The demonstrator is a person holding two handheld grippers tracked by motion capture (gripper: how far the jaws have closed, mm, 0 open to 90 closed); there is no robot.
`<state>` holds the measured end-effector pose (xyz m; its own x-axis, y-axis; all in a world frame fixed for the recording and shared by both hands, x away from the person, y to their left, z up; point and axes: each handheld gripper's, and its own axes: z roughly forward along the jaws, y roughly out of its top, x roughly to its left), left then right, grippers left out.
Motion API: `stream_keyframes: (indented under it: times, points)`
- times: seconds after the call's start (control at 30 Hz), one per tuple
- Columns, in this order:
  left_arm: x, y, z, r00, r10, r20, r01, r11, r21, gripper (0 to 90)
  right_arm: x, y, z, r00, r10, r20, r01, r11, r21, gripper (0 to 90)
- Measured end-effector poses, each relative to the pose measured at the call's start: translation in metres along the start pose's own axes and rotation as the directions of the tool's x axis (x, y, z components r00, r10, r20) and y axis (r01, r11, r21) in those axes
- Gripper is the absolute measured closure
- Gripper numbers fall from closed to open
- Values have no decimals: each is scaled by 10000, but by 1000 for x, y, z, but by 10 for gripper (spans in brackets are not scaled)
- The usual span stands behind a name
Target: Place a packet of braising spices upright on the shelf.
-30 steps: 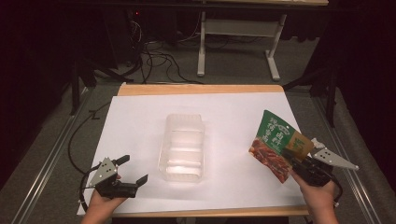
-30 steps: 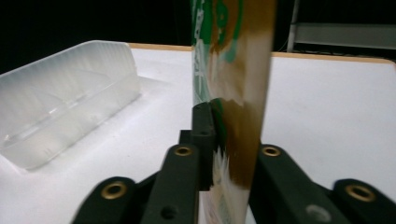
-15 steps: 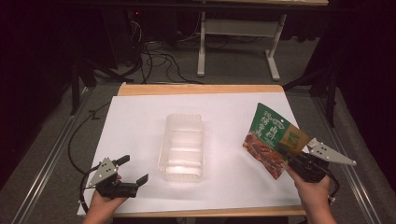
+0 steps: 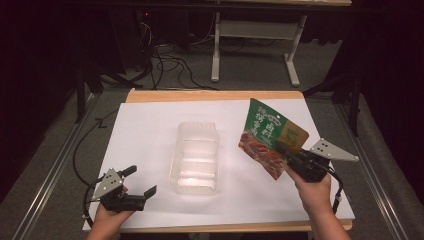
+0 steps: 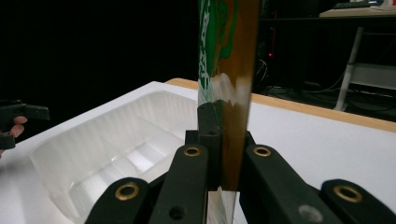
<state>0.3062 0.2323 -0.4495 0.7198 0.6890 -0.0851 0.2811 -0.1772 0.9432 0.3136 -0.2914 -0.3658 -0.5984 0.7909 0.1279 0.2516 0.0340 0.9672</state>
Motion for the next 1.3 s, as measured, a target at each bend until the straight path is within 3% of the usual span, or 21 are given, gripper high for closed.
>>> stream_keyframes:
  times: [0.4,0.73,1.3]
  points:
    - [-1,0,1,9998,93,182,-92,10000,-18,9,27,16,44,9958,28,-915,-23,10000,60,900]
    - [-2,0,2,9995,151,259,-154,9998,100,9,41,26,78,9890,34,-1478,-25,10000,59,900]
    - [-2,0,1,9994,92,337,-92,10000,8,8,65,28,134,9774,-87,-2110,180,9989,423,900]
